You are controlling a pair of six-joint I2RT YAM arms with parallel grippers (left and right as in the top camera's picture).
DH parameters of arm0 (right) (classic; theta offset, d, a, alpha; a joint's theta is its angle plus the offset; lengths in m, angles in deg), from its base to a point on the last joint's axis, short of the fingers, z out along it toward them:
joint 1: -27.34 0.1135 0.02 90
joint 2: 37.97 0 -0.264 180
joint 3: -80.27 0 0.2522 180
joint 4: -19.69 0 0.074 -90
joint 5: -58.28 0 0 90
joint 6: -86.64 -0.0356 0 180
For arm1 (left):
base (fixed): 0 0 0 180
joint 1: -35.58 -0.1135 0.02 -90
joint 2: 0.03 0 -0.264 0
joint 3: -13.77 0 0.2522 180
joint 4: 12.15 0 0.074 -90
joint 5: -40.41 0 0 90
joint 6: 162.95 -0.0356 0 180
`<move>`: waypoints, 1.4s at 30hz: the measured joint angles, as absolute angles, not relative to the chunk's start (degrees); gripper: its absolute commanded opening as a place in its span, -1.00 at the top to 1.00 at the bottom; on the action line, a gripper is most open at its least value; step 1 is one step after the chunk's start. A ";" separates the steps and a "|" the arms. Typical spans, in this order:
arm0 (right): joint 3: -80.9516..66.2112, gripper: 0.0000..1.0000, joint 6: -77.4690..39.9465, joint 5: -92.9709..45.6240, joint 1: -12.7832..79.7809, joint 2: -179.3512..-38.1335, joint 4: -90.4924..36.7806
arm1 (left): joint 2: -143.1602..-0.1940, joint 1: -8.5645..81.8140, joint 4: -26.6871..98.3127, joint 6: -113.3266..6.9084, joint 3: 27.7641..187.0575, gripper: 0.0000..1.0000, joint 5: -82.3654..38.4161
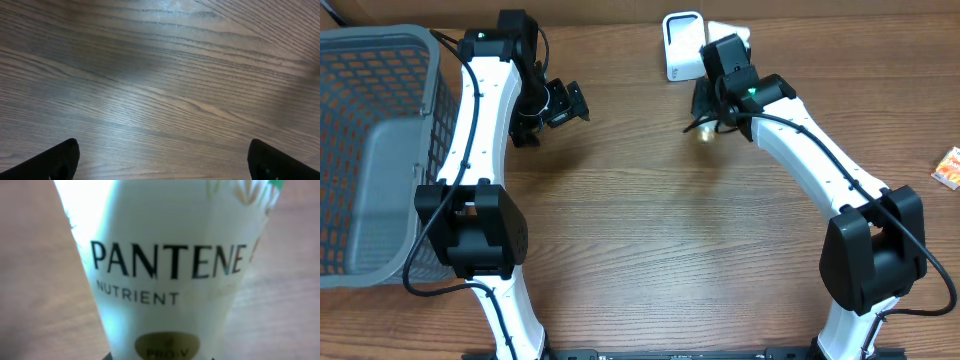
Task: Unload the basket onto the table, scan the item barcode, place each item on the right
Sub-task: 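Lift the Pantene tube and hold it at the white scanner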
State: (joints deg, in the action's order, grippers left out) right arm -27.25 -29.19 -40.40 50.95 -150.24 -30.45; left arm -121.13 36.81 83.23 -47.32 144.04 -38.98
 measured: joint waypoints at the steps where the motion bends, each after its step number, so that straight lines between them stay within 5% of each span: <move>1: -27.25 0.93 -29.19 -39.90 50.95 -150.24 -27.94 | -121.13 36.81 83.23 -47.32 144.04 -1.00 -38.98; 10: -27.36 0.86 -32.27 -33.15 49.84 -150.26 -13.88 | -121.13 36.81 83.23 -47.32 144.04 -0.99 -38.98; 24: -40.54 0.90 -32.84 -22.55 42.84 -166.94 -15.41 | -121.13 36.81 83.23 -47.32 144.04 -1.00 -38.98; 42: -40.54 0.91 -30.45 -19.58 47.74 -170.70 -11.11 | -121.13 36.81 83.23 -47.32 144.04 -1.00 -38.98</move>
State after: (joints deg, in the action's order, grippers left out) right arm -40.54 -30.45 -19.58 47.74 -170.70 -11.11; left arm -121.13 36.81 83.23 -47.32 144.04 -38.98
